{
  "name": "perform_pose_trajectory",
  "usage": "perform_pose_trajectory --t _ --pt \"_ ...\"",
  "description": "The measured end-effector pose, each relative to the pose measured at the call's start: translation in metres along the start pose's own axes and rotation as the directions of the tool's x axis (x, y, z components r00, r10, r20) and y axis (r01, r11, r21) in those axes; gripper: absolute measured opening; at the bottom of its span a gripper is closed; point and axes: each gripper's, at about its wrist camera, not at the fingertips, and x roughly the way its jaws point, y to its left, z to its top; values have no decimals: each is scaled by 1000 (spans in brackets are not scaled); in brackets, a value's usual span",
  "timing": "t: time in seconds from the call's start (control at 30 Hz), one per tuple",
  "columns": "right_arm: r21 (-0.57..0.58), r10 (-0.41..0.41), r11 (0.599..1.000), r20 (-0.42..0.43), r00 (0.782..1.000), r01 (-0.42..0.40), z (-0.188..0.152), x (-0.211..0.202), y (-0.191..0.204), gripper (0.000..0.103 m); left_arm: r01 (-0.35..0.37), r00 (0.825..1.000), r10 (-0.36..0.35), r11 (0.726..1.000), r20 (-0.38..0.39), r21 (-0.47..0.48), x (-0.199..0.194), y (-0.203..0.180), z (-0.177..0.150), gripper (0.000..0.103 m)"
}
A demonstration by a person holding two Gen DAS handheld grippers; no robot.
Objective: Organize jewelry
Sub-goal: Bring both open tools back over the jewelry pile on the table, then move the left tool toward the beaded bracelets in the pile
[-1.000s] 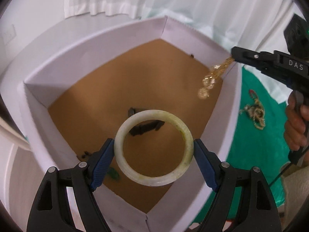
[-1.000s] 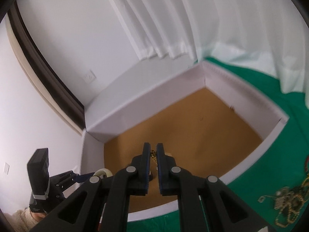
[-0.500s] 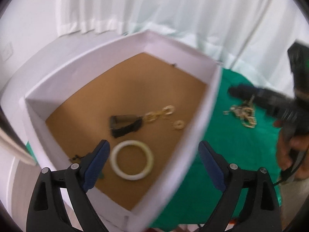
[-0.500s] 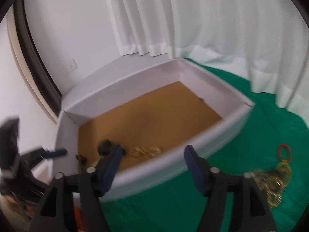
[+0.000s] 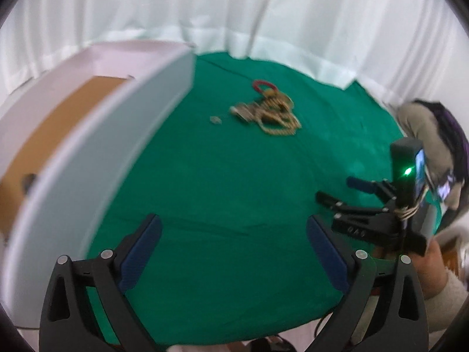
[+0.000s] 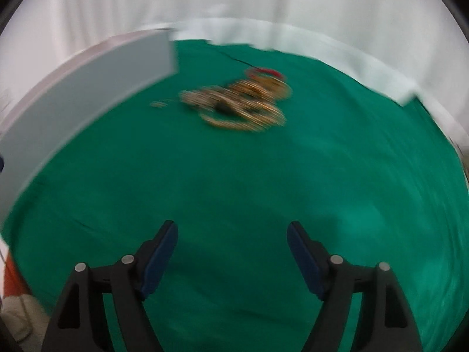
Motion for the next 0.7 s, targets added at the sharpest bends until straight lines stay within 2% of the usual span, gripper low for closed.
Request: perform_pose_trajectory --t 0.1,0.23,0.43,0.5,0.6,0.63,0.7 --pt "61 -35 998 16 999 34 -13 -1 -27 79 21 1000 -21 999 -24 34 23 -12 -4 99" --pt "89 -85 993 51 995 80 -17 1 -50 82 6 1000 -6 997 0 79 50 -17 4 99" --pt "118 -75 991 56 996 68 -24 4 -60 83 -51 998 46 993 48 108 87 -11 16 99" --pt "118 -73 991 55 996 66 -24 4 -57 84 -65 998 62 993 30 102 99 -6 16 99" --pt "119 -72 991 56 996 65 -25 3 -56 86 -29 1000 29 997 0 74 104 0 17 102" --pt "119 -74 991 56 996 67 -25 3 -56 86 -30 1000 31 996 -6 89 105 -1 17 102" --pt "119 -78 990 57 995 71 -25 3 -55 86 -73 997 78 986 -28 149 109 -10 15 102"
